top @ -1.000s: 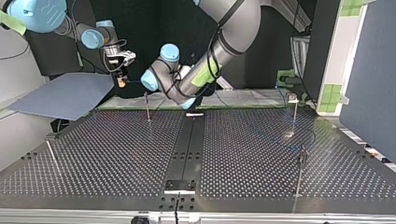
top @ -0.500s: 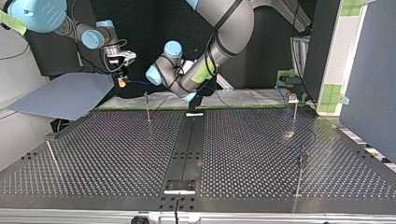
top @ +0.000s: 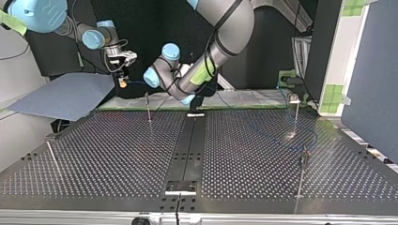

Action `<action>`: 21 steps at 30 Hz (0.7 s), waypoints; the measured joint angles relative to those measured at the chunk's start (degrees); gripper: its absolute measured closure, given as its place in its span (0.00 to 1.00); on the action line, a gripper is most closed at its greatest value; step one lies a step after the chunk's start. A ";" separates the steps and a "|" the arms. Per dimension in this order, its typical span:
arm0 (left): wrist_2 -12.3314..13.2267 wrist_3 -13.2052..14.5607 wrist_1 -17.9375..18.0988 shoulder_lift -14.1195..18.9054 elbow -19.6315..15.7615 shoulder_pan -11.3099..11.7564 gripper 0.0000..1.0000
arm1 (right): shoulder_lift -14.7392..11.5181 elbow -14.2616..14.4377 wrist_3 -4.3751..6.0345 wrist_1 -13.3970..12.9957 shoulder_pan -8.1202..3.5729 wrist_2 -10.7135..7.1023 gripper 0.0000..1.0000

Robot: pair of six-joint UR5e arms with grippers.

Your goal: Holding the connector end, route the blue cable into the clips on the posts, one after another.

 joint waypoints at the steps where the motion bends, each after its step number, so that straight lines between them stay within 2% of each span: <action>1: 0.30 -0.06 -0.45 -0.40 0.57 -0.01 0.01 | 0.00 0.00 0.00 0.00 0.02 0.00 1.00; 5: 2.33 -0.18 -2.90 -2.81 3.27 0.09 0.01 | 0.00 -0.01 0.00 0.04 0.05 0.00 1.00; 9: 3.23 -0.19 -4.48 -4.06 5.32 0.60 0.01 | 0.00 -0.01 -0.04 0.17 0.07 0.00 1.00; 21: 3.15 -0.19 -4.64 -4.63 6.10 2.40 0.01 | 0.00 -0.08 -0.01 0.27 0.21 0.00 1.00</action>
